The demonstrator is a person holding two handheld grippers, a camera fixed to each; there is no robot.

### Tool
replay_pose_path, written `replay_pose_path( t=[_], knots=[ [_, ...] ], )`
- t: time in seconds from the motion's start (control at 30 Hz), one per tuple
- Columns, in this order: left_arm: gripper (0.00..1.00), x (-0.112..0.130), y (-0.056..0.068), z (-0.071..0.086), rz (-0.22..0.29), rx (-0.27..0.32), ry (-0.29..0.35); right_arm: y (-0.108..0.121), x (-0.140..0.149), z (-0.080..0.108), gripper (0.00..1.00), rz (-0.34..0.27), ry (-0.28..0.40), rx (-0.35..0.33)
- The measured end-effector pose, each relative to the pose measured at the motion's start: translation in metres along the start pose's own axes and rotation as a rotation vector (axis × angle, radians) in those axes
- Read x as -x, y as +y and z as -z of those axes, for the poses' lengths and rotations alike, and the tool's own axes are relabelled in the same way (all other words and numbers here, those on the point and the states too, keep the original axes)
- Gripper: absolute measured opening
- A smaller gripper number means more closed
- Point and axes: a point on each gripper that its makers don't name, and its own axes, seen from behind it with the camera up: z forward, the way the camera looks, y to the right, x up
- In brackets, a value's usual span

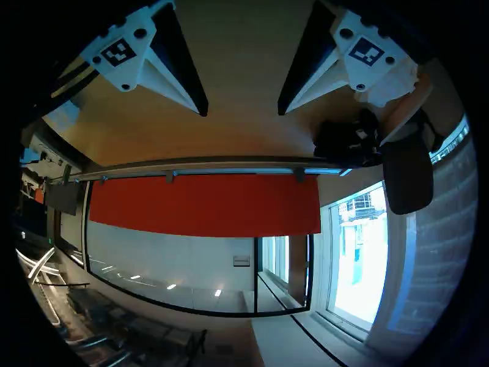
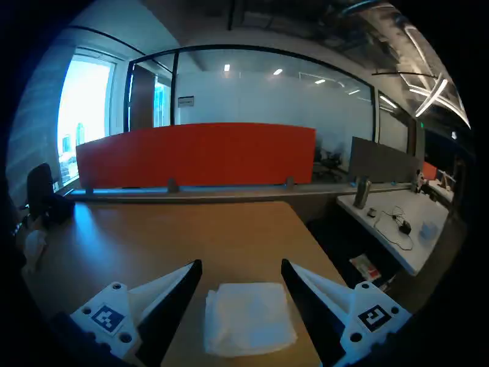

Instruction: Fold towel

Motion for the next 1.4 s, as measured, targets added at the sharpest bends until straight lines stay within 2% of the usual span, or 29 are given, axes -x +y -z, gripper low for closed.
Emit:
replay_pose_path(
  t=[0.2,0.57,1.07,1.4],
  knots=[
    [0.84,-0.013,-0.007,-0.004,-0.001,-0.013,0.037,-0.004,-0.010,-0.001,1.00,0.003,0.023,0.001],
    [0.84,-0.028,-0.007,-0.009,-0.020,0.001,0.072,-0.029,-0.043,-0.003,1.00,0.013,0.093,-0.014],
    [0.84,-0.051,-0.013,-0.013,-0.008,0.008,0.121,-0.103,-0.092,-0.003,1.00,0.088,0.190,-0.085],
    [0.84,-0.064,-0.019,-0.015,0.016,0.006,0.160,-0.152,-0.109,-0.007,1.00,0.069,0.226,-0.120]
  ],
)
